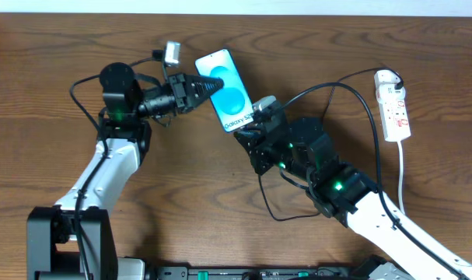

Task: Plug charger to phone and switch on socket
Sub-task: 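Lower the plugged phone onto the table with the left gripper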

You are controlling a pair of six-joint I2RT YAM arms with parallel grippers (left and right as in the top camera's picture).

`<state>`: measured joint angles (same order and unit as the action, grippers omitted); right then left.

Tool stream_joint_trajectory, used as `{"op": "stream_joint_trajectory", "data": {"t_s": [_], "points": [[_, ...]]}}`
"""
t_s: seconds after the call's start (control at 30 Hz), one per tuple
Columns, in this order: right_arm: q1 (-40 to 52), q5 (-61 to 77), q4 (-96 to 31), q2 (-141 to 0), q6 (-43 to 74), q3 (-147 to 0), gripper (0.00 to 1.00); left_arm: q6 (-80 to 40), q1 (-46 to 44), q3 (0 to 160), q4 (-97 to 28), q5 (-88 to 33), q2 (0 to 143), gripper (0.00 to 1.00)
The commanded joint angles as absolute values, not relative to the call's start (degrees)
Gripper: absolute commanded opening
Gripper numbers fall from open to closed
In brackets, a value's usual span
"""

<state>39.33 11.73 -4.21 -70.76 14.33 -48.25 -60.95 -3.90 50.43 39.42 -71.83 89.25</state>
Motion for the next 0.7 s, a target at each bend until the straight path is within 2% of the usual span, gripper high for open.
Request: {"op": "stream_joint_trajectory", "data": {"t_s": [0.0, 0.07, 0.1, 0.17, 0.2, 0.33, 0.5, 0.67], "points": [[39.3, 10.6, -5.8, -69.4, 12.8, -50.2, 0.34, -58.9, -5.4, 50.8, 39.7, -74.4, 88.6, 0.08], [38.5, 10.6, -8.6, -67.2, 12.8, -50.2, 0.43, -59.0, -5.7, 50.8, 39.6, -71.8, 88.6, 0.08], [37.5, 10.6, -10.6, -64.6, 12.8, -50.2, 0.58, -59.0, -5.9, 50.8, 39.3, -70.8, 88.6, 0.08], [36.1, 10.6, -12.8, -61.3, 12.8, -50.2, 0.71, -59.0, -7.4, 50.8, 37.3, -65.0, 88.6, 0.07], [34.5, 10.6, -14.5, -58.0, 12.8, -50.2, 0.82, -59.0, -8.9, 50.8, 35.6, -60.6, 88.6, 0.07], [28.4, 6.0, -20.0, -47.5, 12.8, -50.2, 0.99, -59.0, -15.4, 50.8, 33.0, -47.4, 88.7, 0.07], [23.1, -8.3, -27.6, -35.1, 13.7, -50.2, 0.99, -57.8, -25.8, 52.9, 33.0, -36.3, 89.0, 0.07], [22.0, -15.0, -31.5, -29.6, 16.3, -50.2, 0.99, -56.3, -31.6, 59.1, 32.9, -38.9, 96.6, 0.07]]}}
